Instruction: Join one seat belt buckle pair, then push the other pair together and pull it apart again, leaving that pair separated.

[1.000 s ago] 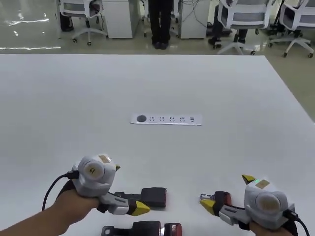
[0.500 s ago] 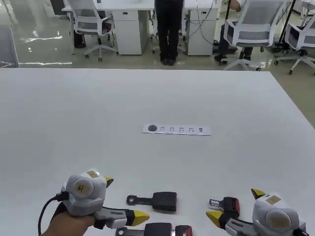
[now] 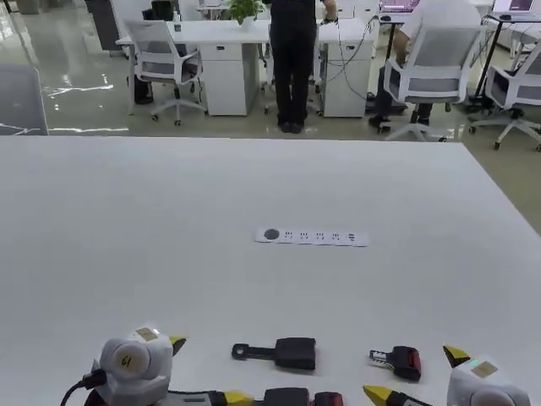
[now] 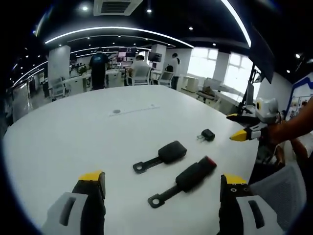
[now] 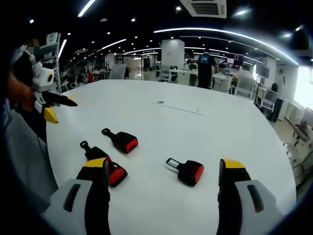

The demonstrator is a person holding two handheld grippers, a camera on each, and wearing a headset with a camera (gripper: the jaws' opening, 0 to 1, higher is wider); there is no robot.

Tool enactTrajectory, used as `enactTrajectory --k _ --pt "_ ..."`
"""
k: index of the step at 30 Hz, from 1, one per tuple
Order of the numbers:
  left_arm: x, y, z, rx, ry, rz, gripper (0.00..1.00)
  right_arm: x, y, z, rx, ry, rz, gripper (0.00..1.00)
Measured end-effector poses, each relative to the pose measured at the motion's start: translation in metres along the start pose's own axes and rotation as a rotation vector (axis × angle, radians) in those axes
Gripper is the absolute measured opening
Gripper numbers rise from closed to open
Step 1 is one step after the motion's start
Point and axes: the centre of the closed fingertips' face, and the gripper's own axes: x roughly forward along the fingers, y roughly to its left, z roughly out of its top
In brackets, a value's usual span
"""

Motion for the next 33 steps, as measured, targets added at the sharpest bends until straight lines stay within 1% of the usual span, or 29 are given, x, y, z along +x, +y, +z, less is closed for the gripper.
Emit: enactTrajectory --k 2,3,5,6,8,9,11,12,13,14,15,19,20,22,24,27,28,29,32,33 --pt "-0.007 0.002 -0.002 -0.01 -0.013 0.006 1.0 -0.007 0.007 0.001 -0.002 -0.005 -0.005 0.93" --pt "-0.009 0.0 -0.002 -0.012 -0.016 0.006 1.0 -0.009 0.008 0.001 -0.003 -0.008 -0.007 0.93" --pt "-0.015 0.001 -0.005 -0.013 -0.017 0.005 1.0 -0.01 0.008 0.002 -0.005 -0.013 -0.01 0.93" --pt "-0.017 0.002 -0.006 -0.013 -0.018 0.006 1.0 -0.015 0.015 0.003 -0.005 -0.016 -0.011 0.93" --pt "-0.022 0.001 -0.004 -0.018 -0.028 0.009 1.0 -0.017 0.018 0.003 -0.007 -0.018 -0.012 0.93" --pt "-0.024 0.002 -0.004 -0.016 -0.035 0.008 1.0 -0.019 0.019 0.003 -0.009 -0.02 -0.013 0.93" --pt "-0.028 0.003 -0.004 -0.009 -0.043 0.007 1.0 -0.02 0.02 0.005 -0.007 -0.026 -0.017 0.93" --pt "-0.03 0.004 -0.003 -0.01 -0.046 0.008 1.0 -0.02 0.018 0.005 -0.006 -0.028 -0.019 0.93" --pt "-0.033 0.0 -0.001 -0.011 -0.056 0.006 1.0 -0.022 0.02 0.006 -0.004 -0.031 -0.019 0.93" --pt "-0.035 0.0 0.0 -0.012 -0.063 0.006 1.0 -0.024 0.023 0.006 -0.005 -0.032 -0.019 0.93" --pt "-0.039 0.005 -0.003 -0.013 -0.064 0.009 1.0 -0.026 0.024 0.007 -0.009 -0.034 -0.022 0.93" --pt "-0.044 0.004 -0.001 -0.016 -0.082 -0.001 1.0 -0.031 0.028 0.01 -0.009 -0.04 -0.027 0.94" --pt "-0.045 0.004 -0.001 -0.017 -0.088 -0.002 1.0 -0.03 0.025 0.009 -0.008 -0.041 -0.026 0.93" --pt "-0.049 0.005 -0.002 -0.028 -0.101 -0.005 1.0 -0.034 0.026 0.009 -0.004 -0.045 -0.028 0.94" --pt "-0.048 0.004 -0.004 -0.027 -0.096 -0.002 1.0 -0.035 0.026 0.007 -0.004 -0.043 -0.029 0.94" --pt "-0.05 0.007 -0.012 -0.024 -0.09 -0.003 1.0 -0.039 0.026 0.003 0.005 -0.037 -0.033 0.94" --pt "-0.05 0.008 -0.012 -0.023 -0.092 -0.002 1.0 -0.041 0.025 0.002 0.006 -0.039 -0.036 0.94" --pt "-0.051 0.008 -0.011 -0.028 -0.094 -0.001 1.0 -0.042 0.025 0.002 0.004 -0.041 -0.04 0.94" --pt "-0.051 0.008 -0.01 -0.028 -0.095 0.001 1.0 -0.044 0.022 0.0 0.011 -0.035 -0.045 0.94" --pt "-0.05 0.006 -0.009 -0.027 -0.094 0.001 1.0 -0.045 0.022 0.0 0.01 -0.037 -0.048 0.94"
